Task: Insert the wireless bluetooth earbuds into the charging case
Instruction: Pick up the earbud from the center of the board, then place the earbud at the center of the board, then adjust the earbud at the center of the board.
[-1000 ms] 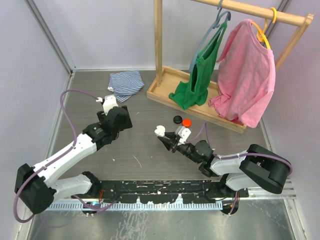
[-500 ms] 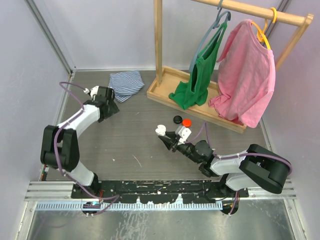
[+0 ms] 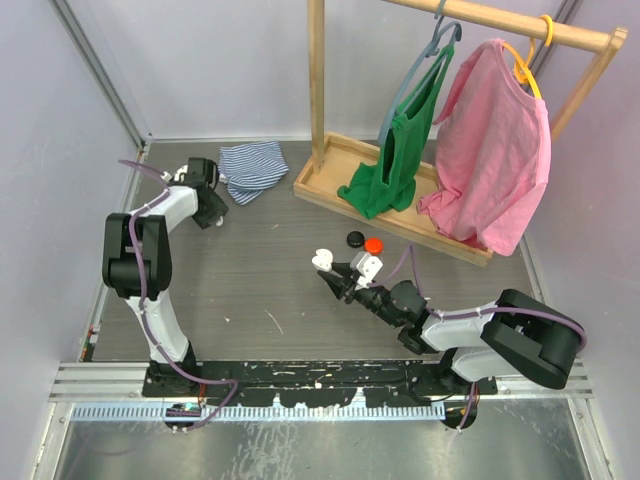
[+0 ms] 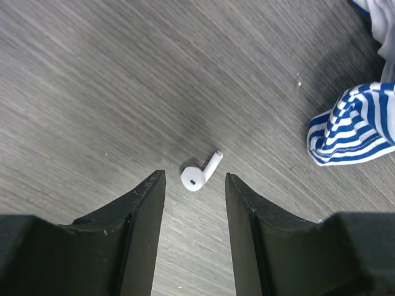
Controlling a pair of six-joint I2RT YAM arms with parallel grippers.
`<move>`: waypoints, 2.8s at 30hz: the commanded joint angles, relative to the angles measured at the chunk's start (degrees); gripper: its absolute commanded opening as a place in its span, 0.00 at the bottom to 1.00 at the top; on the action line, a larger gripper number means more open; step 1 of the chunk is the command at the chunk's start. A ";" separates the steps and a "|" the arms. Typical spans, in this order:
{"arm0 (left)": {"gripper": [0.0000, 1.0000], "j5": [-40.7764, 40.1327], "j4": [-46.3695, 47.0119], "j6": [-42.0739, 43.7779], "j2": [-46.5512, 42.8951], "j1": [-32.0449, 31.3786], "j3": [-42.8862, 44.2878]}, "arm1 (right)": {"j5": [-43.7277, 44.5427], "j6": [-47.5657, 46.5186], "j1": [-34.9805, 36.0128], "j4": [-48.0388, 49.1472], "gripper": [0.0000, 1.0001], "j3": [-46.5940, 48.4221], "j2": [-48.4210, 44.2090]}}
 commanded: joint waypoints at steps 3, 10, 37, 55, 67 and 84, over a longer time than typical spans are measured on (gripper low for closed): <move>0.40 0.71 -2.34 -0.39 2.85 0.50 4.97 | 0.88 -1.23 -0.18 2.75 0.01 0.42 -1.53; 0.26 1.89 -4.14 -0.21 3.46 0.52 4.07 | 0.72 -1.40 -0.19 1.21 0.01 0.94 -1.66; 0.12 -7.47 -16.60 4.99 -13.51 -22.47 -12.36 | 0.23 -1.58 -0.18 -0.22 0.01 1.93 -0.78; 0.34 -13.63 -21.01 -8.19 -19.88 -39.46 -20.62 | 0.18 -1.58 -0.19 -1.08 0.01 2.52 -0.32; 0.44 -5.15 -13.24 -7.40 -27.52 -36.99 -25.30 | -0.11 -1.49 -0.18 -1.71 0.01 2.77 -0.16; 0.46 11.01 -5.79 9.15 -25.35 -26.08 -25.46 | -0.35 -1.41 -0.23 -2.89 0.01 3.42 0.31</move>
